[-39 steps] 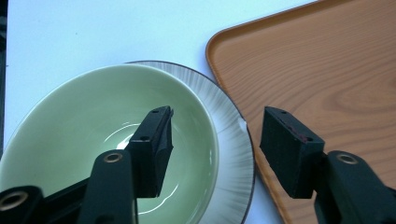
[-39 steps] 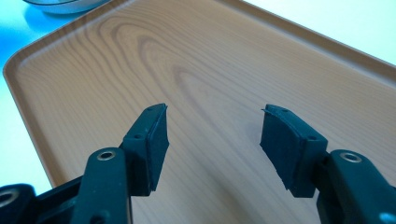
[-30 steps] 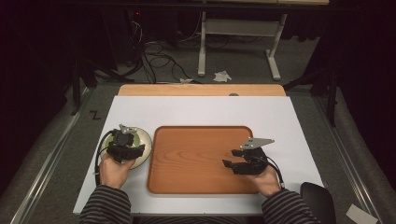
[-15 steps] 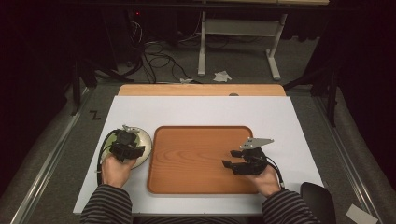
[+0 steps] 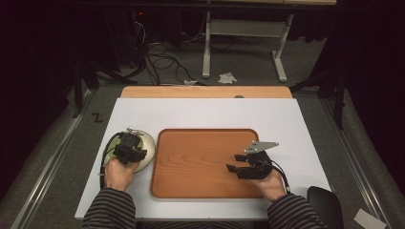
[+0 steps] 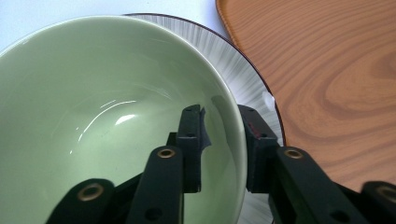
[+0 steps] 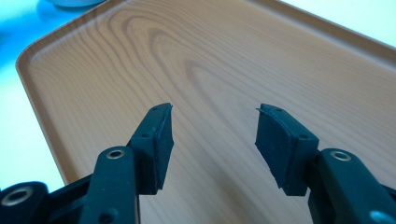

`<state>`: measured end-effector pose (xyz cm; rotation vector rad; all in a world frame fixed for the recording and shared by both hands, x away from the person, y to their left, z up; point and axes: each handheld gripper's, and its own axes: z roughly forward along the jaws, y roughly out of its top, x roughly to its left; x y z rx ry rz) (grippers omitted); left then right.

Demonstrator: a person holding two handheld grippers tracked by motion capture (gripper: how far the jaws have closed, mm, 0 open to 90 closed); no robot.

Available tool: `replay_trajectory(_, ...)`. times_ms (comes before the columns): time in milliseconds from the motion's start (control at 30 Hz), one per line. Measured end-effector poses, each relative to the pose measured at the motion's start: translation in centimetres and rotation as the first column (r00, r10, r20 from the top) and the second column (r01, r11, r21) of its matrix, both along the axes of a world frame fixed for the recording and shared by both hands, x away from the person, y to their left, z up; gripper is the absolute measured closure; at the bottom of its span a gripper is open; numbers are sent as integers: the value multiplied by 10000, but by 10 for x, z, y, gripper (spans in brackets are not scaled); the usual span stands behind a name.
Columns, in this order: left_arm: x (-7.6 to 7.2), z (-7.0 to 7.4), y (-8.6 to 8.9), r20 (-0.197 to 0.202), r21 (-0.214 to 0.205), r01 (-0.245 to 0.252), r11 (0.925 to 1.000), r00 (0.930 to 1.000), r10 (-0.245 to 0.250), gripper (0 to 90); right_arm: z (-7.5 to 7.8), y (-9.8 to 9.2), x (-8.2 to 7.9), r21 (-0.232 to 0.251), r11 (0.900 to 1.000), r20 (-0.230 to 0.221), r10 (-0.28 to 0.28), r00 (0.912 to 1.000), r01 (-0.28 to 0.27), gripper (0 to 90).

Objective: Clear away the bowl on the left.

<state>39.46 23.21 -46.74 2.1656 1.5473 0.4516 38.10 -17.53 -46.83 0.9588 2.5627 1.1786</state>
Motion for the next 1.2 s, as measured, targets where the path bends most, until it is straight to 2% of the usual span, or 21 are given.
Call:
replay_trajectory(67,0,0,0,-16,-21,60,10000,10000,-60,762,1,0,-1,26,10000,-4,-45,10000,45,481)
replay_trajectory(533,2,0,-2,-184,104,48,9999,9998,-46,766,-2,3,-1,-199,9997,-78,108,9999,-109,481)
replay_trajectory(700,1,1,-5,-226,420,309,9986,9993,-300,785,-2,4,-1,-182,9997,-142,150,9998,-152,481)
replay_trajectory(833,1,1,-9,-131,461,608,9971,9981,-602,819,-3,3,0,143,9998,-445,144,9989,-138,481)
replay_trajectory(933,0,2,-13,-210,791,734,9942,9972,-720,827,-2,1,1,275,9995,-569,149,9983,-134,481)
replay_trajectory(1033,0,2,-15,-79,979,789,9921,9969,-785,832,-2,1,1,291,9995,-591,142,9981,-124,482)
replay_trajectory(1100,-2,5,-16,146,1119,788,9906,9966,-809,838,-2,1,1,282,9995,-560,179,9983,-163,482)
replay_trajectory(1200,-3,7,-15,215,1012,816,9915,9962,-842,845,-2,1,1,277,9995,-601,180,9980,-163,482)
